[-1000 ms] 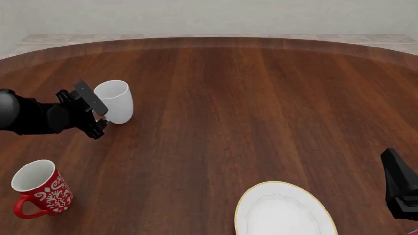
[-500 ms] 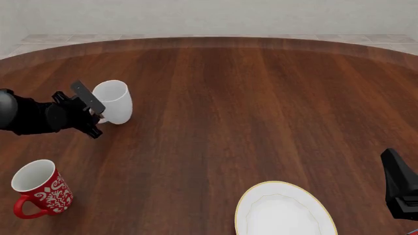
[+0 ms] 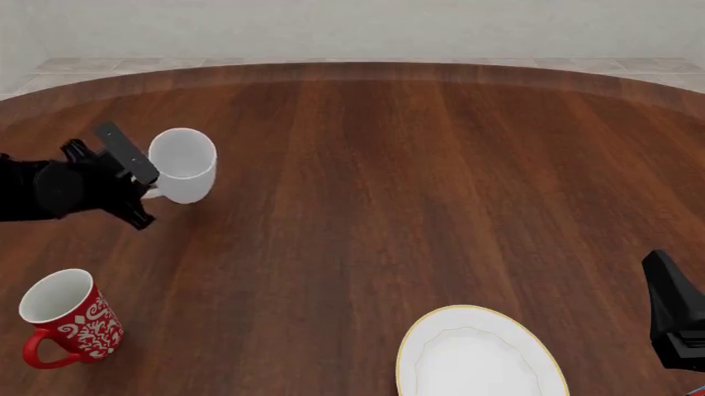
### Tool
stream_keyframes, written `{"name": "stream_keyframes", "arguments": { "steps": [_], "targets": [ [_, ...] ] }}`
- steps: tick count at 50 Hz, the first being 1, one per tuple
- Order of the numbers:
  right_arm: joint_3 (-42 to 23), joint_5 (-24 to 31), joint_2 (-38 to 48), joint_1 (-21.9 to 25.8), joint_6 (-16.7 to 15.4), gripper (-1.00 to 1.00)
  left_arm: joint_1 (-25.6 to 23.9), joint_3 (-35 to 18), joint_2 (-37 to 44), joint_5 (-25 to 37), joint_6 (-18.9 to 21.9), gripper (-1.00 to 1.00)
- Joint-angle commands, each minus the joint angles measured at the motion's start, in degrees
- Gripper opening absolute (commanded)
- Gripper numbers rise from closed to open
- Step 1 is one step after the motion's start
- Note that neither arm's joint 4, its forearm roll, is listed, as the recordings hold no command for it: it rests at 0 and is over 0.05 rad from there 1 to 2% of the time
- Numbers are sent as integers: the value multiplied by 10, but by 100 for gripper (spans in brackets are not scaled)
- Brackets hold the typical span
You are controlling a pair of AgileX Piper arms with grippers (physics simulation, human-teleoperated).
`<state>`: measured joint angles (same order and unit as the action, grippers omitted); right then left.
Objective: Put the white mug on the plate.
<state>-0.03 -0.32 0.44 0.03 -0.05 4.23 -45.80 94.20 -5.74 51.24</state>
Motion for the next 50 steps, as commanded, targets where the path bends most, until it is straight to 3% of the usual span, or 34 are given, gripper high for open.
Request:
{"name": "stream_keyframes", "arguments": {
  "steps": [1,30,36,37,42,50],
  "targets": [
    [-1,1,0,-1,0,100,-4,31,-78,35,4,-100],
    [-1,1,0,0,0,100,-49,96,-226,116,-29,-100],
    [-1,1,0,-1,0,100,-70,90,-272,159,-53,-100],
    [-1,1,0,0,0,100,-86,82,-285,179,-74,-100],
    [-1,1,0,0,0,100,-109,67,-307,223,-107,-100],
    [-1,1,0,0,0,100,-136,75,-342,251,-122,-100]
  ]
}}
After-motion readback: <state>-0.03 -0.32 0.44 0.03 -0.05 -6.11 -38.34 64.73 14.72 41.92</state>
